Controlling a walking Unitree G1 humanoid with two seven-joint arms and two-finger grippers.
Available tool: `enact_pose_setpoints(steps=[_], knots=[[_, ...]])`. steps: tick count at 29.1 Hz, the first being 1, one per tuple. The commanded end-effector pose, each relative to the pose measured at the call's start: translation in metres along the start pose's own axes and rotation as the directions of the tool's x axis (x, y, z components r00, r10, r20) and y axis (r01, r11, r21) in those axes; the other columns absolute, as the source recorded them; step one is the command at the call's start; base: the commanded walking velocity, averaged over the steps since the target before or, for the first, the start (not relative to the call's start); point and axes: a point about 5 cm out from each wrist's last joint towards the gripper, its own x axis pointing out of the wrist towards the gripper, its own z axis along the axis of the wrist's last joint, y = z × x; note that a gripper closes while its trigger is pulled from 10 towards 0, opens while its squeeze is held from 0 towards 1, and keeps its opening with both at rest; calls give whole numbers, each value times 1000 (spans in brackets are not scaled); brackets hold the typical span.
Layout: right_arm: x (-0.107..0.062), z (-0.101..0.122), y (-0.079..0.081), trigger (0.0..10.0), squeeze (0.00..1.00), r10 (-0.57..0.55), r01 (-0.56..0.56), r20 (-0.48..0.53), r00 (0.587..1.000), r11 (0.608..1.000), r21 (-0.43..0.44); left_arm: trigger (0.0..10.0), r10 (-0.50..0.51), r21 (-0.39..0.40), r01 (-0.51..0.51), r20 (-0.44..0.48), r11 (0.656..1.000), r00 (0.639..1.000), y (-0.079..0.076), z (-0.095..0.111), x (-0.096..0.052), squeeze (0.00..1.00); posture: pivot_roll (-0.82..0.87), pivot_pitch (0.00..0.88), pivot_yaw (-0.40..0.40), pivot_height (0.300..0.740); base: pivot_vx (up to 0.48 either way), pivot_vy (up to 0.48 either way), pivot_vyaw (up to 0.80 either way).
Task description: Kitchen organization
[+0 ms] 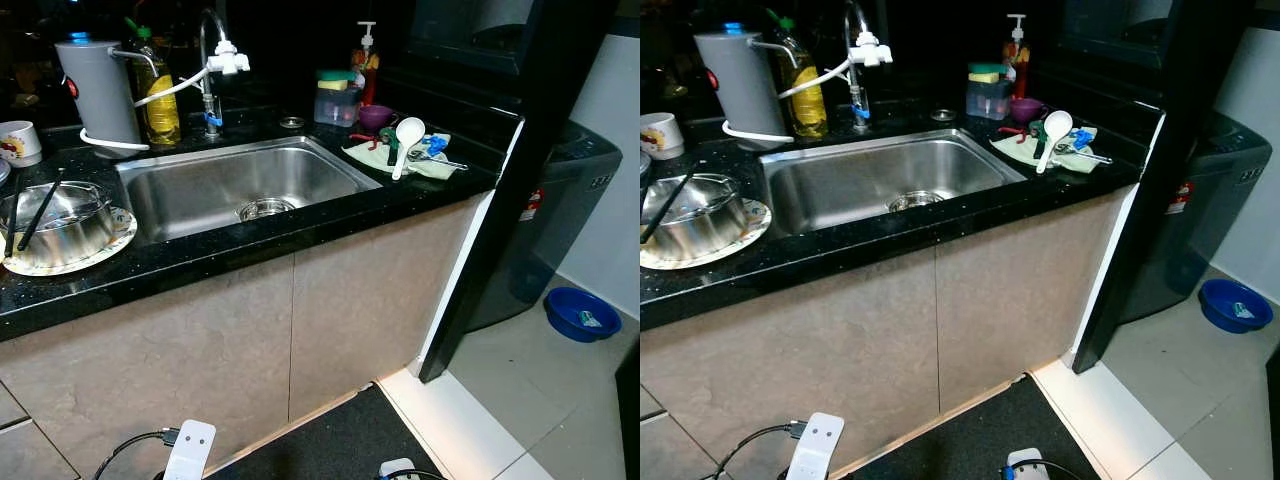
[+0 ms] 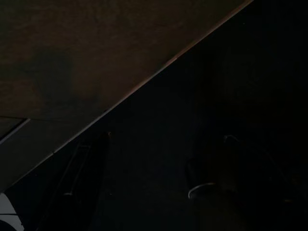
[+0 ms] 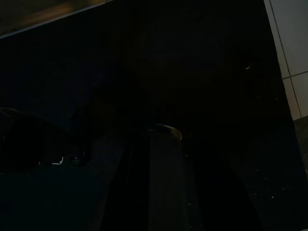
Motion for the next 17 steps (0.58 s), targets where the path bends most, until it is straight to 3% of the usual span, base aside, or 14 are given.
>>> enact_pose_setpoints(steps=[1, 17], knots=[[-1, -2, -3, 10000, 0, -17, 17, -5, 1000, 999, 32, 10000, -17, 6, 18, -32, 1000, 999, -7, -7, -2, 0, -45, 60, -33, 740, 0, 0, 0], [-1, -1, -5, 10000, 0, -15, 15, -4, 1000, 999, 49, 10000, -40, -1, 40, -50, 999, 998, -12, -8, -1, 0, -56, 60, -27, 740, 0, 16, 0]])
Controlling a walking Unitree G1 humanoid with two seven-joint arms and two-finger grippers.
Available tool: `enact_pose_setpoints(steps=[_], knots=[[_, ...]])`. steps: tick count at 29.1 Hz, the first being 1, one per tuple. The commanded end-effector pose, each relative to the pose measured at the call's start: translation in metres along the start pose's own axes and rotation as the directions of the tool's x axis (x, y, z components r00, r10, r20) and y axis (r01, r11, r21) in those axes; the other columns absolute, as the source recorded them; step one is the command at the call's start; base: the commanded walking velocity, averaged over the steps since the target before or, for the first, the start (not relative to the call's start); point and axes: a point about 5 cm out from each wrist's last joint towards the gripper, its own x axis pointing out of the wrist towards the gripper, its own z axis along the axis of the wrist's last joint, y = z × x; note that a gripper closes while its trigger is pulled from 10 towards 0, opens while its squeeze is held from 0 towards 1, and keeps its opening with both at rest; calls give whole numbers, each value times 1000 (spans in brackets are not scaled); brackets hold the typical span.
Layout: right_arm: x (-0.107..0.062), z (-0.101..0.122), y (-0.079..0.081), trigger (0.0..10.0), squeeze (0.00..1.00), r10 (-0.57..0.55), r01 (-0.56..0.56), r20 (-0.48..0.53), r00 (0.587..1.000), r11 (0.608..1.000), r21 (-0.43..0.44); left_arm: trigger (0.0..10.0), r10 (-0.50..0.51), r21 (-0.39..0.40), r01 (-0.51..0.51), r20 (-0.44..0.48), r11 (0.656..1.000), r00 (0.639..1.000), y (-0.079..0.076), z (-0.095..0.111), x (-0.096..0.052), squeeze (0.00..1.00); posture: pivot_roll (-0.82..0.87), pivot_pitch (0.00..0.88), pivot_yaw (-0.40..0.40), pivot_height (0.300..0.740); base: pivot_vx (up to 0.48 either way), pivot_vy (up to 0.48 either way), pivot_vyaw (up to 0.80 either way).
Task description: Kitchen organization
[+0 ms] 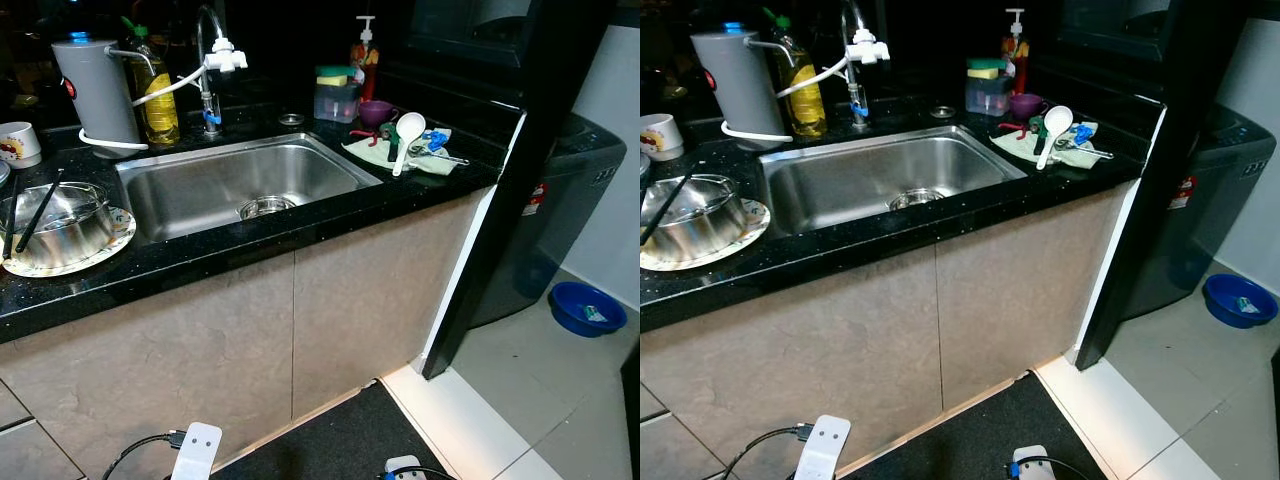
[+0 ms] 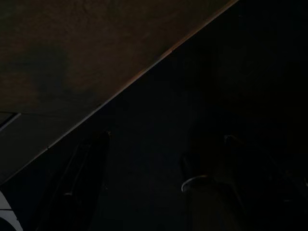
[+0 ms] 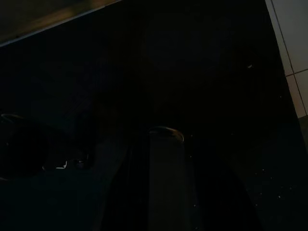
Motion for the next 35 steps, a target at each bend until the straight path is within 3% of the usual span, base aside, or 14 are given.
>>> enact_pose_setpoints(steps=[1, 35], knots=[[0, -3, -1, 10000, 0, -2, 2, -13, 1000, 1000, 13, 10000, -12, 10, 12, -31, 1000, 999, -3, -6, -1, 0, -56, 60, -27, 740, 0, 262, 0], [0, -3, 5, 10000, 0, 16, -16, -13, 1000, 1000, -12, 10000, -9, 23, 9, -31, 1000, 999, 3, -7, -1, 0, -34, 44, -26, 740, 0, 461, 0]])
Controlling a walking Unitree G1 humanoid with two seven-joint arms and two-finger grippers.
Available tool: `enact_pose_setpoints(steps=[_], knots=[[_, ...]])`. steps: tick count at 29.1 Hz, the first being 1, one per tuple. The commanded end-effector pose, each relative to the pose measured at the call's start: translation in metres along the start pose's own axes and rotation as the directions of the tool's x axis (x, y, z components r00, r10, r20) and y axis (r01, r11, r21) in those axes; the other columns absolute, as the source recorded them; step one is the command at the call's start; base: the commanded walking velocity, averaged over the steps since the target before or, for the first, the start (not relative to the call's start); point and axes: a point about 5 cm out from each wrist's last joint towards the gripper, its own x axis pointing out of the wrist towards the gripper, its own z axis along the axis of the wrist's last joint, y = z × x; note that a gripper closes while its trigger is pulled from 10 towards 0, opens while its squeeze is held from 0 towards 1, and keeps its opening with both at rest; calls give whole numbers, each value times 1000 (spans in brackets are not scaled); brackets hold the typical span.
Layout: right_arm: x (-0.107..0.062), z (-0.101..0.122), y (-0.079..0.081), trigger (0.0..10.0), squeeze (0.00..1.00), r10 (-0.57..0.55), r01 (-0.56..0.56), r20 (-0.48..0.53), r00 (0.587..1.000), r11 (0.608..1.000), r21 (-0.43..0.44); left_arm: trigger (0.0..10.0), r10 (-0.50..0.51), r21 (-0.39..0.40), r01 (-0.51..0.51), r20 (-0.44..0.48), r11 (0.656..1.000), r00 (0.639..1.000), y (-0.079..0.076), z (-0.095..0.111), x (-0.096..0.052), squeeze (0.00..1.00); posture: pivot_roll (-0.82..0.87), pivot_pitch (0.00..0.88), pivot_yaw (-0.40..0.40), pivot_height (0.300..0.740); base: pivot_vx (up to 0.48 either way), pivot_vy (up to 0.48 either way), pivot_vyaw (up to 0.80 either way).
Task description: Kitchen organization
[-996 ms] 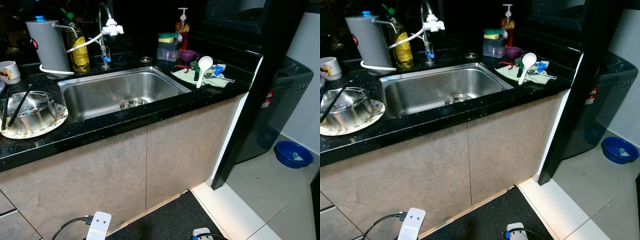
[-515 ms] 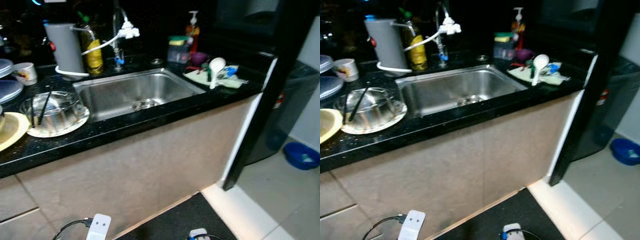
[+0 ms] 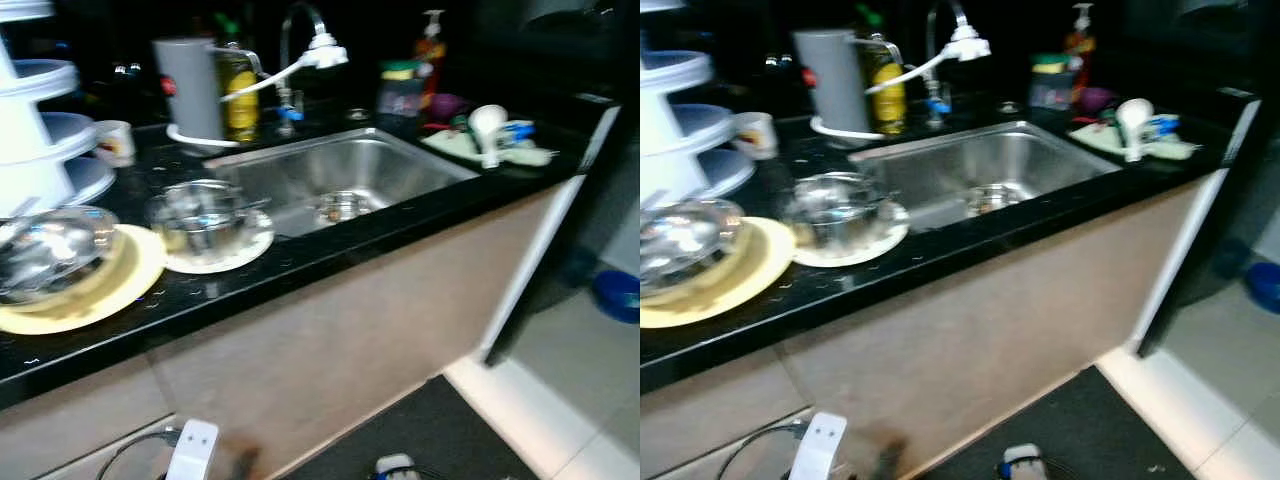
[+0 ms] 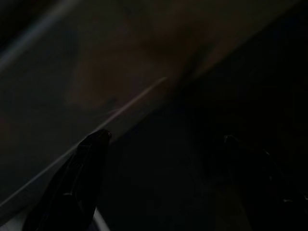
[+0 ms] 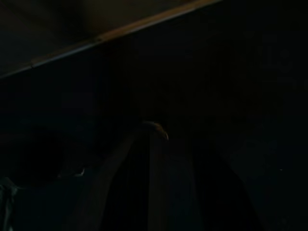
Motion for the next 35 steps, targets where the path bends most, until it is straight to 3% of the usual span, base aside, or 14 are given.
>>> enact_pose_setpoints(steps=[1, 10, 12, 35], knots=[[1, 0, 5, 10000, 0, 10, -10, 1, 1000, 1000, 5, 10000, 3, 19, -2, -18, 1000, 1000, 3, -4, -1, 0, -32, 44, -26, 740, 0, 480, 0], [0, -1, 5, 10000, 0, 9, -9, -2, 1000, 1000, 2, 10000, -14, 39, 14, -8, 999, 1000, 2, -4, -1, 0, -32, 48, -25, 740, 0, 320, 0], [0, -2, 4, 10000, 0, 8, -8, -4, 1000, 1000, 1, 10000, -55, 98, 56, -9, 994, 998, -3, -6, -2, 0, -33, 48, -26, 740, 0, -480, 0], [-2, -8, -1, 10000, 0, -1, 1, -17, 1000, 1000, -10, 10000, -32, 98, 34, -21, 995, 999, -3, -6, -2, 0, -37, 57, -27, 740, 0, -480, 0]])
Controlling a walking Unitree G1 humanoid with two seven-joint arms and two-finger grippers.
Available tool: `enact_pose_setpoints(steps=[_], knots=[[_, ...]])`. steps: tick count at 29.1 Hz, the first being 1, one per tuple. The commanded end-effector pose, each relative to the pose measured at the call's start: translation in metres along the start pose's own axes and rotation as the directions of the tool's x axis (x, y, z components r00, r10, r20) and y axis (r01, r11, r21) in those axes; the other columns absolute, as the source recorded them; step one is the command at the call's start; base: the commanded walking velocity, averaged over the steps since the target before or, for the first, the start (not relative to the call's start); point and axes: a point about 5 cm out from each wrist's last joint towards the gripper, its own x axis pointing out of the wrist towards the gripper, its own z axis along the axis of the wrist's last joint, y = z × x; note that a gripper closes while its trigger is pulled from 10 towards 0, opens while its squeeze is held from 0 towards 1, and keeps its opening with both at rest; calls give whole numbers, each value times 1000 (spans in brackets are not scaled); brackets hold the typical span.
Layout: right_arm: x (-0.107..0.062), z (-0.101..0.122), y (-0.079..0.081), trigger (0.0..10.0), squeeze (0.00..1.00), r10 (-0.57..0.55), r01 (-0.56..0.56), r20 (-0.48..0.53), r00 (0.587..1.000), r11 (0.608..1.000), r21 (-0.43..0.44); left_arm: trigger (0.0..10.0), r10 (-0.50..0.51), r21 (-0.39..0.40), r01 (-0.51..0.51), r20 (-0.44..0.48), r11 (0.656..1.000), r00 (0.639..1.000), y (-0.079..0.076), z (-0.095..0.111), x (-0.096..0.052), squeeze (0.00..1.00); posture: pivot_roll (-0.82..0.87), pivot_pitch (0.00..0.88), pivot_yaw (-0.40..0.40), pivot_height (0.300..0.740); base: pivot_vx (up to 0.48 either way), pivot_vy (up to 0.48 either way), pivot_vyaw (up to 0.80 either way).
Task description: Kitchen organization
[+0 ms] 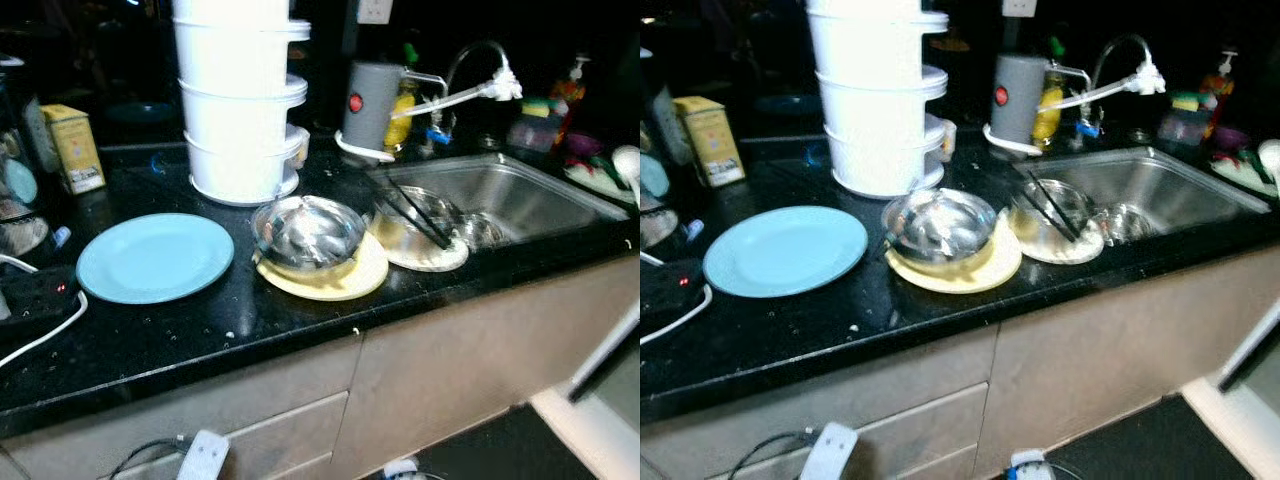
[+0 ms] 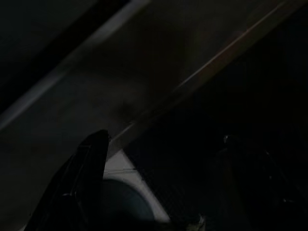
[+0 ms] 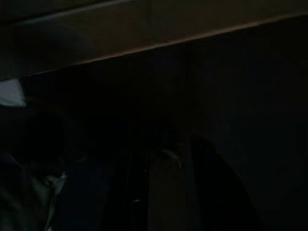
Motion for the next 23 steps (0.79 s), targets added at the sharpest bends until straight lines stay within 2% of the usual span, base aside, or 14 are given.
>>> enact_pose_setpoints(steps=[1, 3, 20, 23], knots=[[0, -1, 1, 10000, 0, 1, -1, -4, 1000, 1000, -6, 10000, 7, 2, -7, -4, 1000, 1000, 2, -1, 0, 0, -37, 57, -27, 740, 0, -480, 0], [0, -1, 1, 10000, 0, 1, -1, -4, 1000, 1000, -6, 10000, 7, 4, -6, -4, 1000, 1000, 2, -1, 0, 0, -37, 57, -27, 740, 0, -420, 0], [0, -1, 2, 10000, 0, 6, -6, -1, 1000, 1000, -4, 10000, 21, 5, -21, -15, 1000, 1000, 5, -3, -1, 0, -34, 64, -23, 740, 0, 0, 0], [0, 0, 2, 10000, 0, 8, -8, 2, 1000, 1000, -2, 10000, 17, 3, -17, -11, 1000, 1000, 6, -3, -1, 0, -33, 64, -22, 740, 0, -357, 0]])
